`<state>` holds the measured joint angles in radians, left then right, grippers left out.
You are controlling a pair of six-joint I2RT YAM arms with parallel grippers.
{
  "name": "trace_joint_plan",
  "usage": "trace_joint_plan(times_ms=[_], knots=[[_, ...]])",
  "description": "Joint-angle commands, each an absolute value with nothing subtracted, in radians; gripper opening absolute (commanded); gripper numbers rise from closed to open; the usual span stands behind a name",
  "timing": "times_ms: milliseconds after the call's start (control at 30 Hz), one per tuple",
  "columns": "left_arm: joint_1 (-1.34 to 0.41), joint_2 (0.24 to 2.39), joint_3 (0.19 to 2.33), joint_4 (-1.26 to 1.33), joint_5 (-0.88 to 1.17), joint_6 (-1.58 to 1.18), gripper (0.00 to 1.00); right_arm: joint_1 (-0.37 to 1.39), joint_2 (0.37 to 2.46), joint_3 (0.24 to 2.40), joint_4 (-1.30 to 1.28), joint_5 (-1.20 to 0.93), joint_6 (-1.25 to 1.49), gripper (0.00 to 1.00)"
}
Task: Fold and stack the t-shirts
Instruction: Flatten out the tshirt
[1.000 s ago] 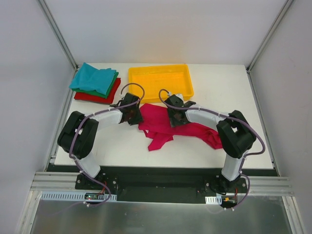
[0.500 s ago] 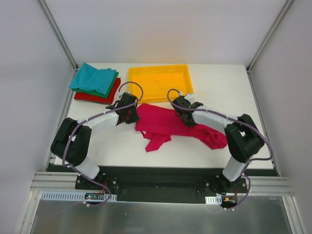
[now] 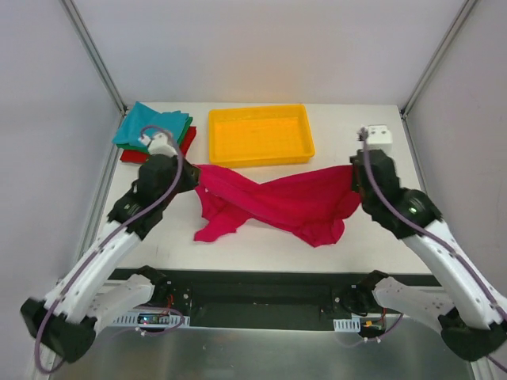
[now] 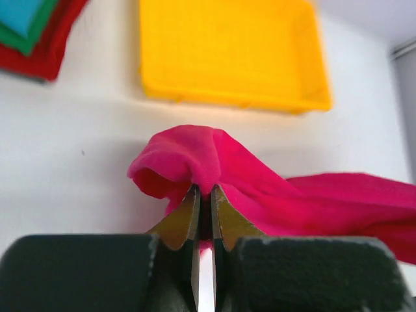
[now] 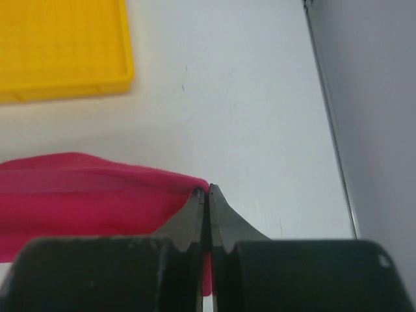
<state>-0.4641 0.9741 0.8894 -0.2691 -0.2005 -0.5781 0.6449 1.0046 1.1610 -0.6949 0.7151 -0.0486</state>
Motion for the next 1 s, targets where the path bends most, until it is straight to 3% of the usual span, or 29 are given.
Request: trace_joint_plan(times_ms=[0, 267, 567, 667, 833, 867, 967], knots=[[-0.468, 0.712, 0.959, -0.317, -0.256, -0.529, 0.0, 0.64, 0.792, 1.331, -0.762, 0.675, -0.216, 0.01], [-0.469, 0.431, 1.176, -0.347, -0.115, -0.5, 0.0, 0.64, 0.678, 1.691, -0.877, 0.376, -0.216, 0.01], [-0.469, 0.503, 1.376, -0.351, -0.012, -0.465, 0.0, 0.641, 0.775, 1.937, -0.928, 0.382, -0.209, 0.01], [-0.468, 0.557, 1.336, -0.357, -0.072, -0.459, 0.0, 0.64, 0.822, 1.881, -0.928, 0.512, -0.209, 0.01], [-0.468, 0.727, 1.162, -0.402, -0.39, -0.495, 0.0, 0.609, 0.951, 1.604, -0.824, 0.869, -0.236, 0.01], [-0.466, 0.777, 1.129, -0.406, -0.423, -0.502, 0.0, 0.554, 0.971, 1.521, -0.768, 0.845, -0.232, 0.01], [-0.443, 0.987, 1.023, -0.422, -0.491, -0.564, 0.0, 0.343, 1.046, 1.288, -0.593, 0.513, -0.175, 0.02]])
